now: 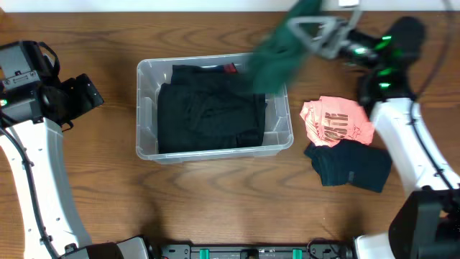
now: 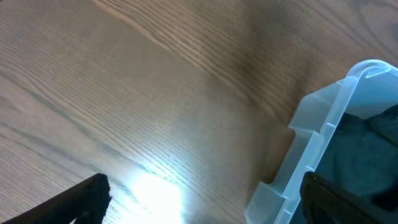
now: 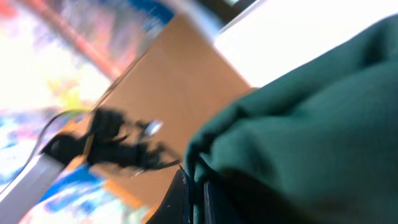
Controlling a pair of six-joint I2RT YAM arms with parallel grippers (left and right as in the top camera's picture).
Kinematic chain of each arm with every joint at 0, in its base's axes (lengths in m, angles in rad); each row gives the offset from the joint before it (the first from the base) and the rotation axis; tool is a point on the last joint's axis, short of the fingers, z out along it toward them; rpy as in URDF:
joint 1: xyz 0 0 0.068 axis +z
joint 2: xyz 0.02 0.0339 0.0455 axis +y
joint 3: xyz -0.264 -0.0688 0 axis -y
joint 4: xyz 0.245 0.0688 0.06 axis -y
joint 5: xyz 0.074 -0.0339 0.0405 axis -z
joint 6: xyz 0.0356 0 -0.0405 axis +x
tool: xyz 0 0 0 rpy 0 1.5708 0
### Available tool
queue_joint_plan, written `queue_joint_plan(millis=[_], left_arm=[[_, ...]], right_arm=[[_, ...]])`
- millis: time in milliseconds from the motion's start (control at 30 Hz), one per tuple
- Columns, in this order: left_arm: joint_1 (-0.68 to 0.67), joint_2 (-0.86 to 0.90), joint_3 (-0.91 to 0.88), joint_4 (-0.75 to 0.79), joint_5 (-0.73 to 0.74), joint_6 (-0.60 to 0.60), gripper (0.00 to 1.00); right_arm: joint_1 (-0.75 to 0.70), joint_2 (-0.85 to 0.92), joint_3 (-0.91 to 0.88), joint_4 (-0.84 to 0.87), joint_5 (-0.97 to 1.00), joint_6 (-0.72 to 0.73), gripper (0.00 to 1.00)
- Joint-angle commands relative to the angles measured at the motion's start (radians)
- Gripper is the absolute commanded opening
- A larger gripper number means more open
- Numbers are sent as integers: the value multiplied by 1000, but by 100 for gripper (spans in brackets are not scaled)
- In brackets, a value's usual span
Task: Pack container
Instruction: 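Carry the green shirt with the right gripper and lay it in the bin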
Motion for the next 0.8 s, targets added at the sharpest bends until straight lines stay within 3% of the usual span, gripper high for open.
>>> queue_joint_plan(millis=[0,167,300,500,767], left_arm=[[5,3,-2,-3,-8,-8,98],[4,3,-2,-3,-8,-8,98],[4,3,-2,-3,-8,-8,98],[5,3,-2,-3,-8,-8,98],[5,3,-2,-3,-8,-8,98]], right_arm=[[134,-5,4,60,-13,62,1],[314,-5,4,209,-4,109,1],[397,0,4,211,-2,34,1],[411,11,4,116,-4,-93,1],[424,11,4,156,145,-63,1]])
